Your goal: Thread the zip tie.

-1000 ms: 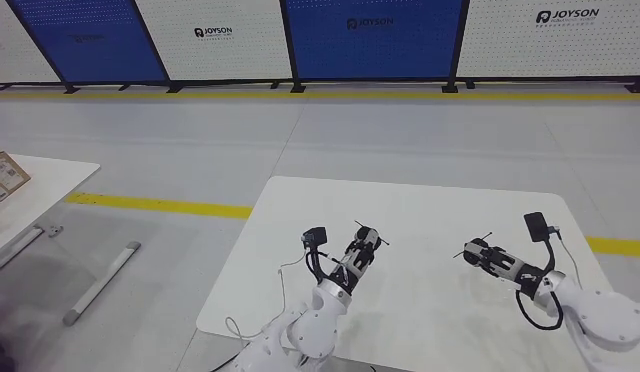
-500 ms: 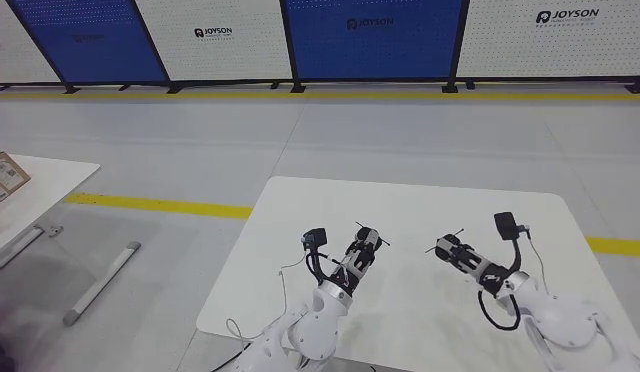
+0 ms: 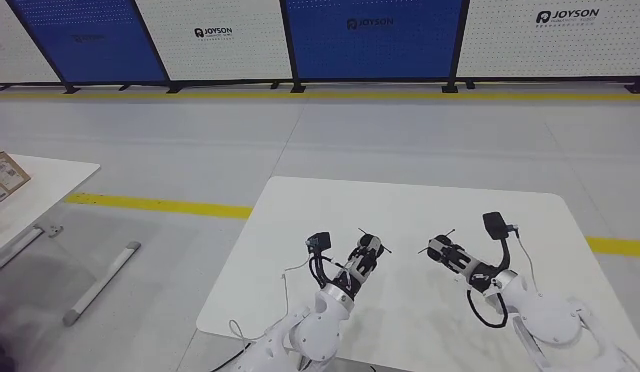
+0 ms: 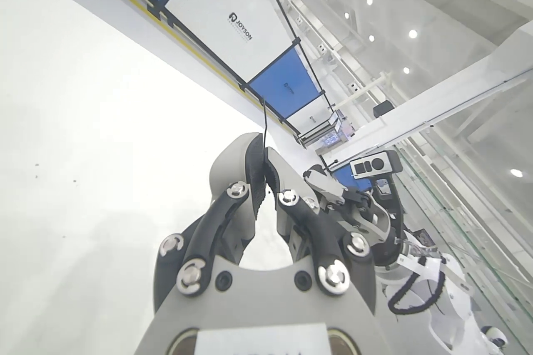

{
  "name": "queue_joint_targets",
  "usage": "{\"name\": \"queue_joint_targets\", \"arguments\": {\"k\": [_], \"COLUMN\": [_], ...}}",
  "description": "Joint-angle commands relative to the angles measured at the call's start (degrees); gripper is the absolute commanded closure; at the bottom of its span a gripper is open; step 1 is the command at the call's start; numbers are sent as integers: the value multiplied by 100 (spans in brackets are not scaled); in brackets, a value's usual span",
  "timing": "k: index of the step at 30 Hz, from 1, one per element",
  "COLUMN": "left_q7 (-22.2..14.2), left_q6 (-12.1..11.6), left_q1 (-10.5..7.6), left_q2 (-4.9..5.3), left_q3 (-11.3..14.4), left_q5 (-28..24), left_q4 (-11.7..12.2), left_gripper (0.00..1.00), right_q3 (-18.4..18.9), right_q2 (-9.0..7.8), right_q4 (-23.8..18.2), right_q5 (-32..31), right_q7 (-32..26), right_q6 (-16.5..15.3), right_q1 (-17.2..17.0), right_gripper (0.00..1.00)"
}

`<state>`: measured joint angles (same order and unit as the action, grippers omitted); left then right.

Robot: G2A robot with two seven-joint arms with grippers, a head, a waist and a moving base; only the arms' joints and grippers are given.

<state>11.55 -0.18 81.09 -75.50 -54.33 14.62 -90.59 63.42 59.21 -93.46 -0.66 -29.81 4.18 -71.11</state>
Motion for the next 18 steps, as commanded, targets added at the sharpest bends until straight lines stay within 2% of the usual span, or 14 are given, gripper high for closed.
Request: {"name": "queue_joint_targets", "arguments": {"k": [1, 11, 15, 18], "left_q7": [-63, -74, -74, -74], "left_q6": [42, 52, 52, 52], "left_q1": [-35, -44, -44, -44], "left_q2": [-21, -28, -28, -28], "left_q3": [33, 45, 45, 45], "left_q5": [-118, -141, -141, -141], "left_q4": [41, 52, 52, 52], "left_gripper": [100, 100, 100, 100], "right_q3": [0, 0, -103, -303], "right_q2": [0, 0, 48, 106], "right_q4": [0, 0, -34, -2], "right_q5": [0, 0, -23, -228], "right_q7": [0, 0, 357, 663], "right_q6": [0, 0, -306, -375], "right_q1": [0, 0, -153, -188], "right_gripper": [100, 100, 100, 100]}}
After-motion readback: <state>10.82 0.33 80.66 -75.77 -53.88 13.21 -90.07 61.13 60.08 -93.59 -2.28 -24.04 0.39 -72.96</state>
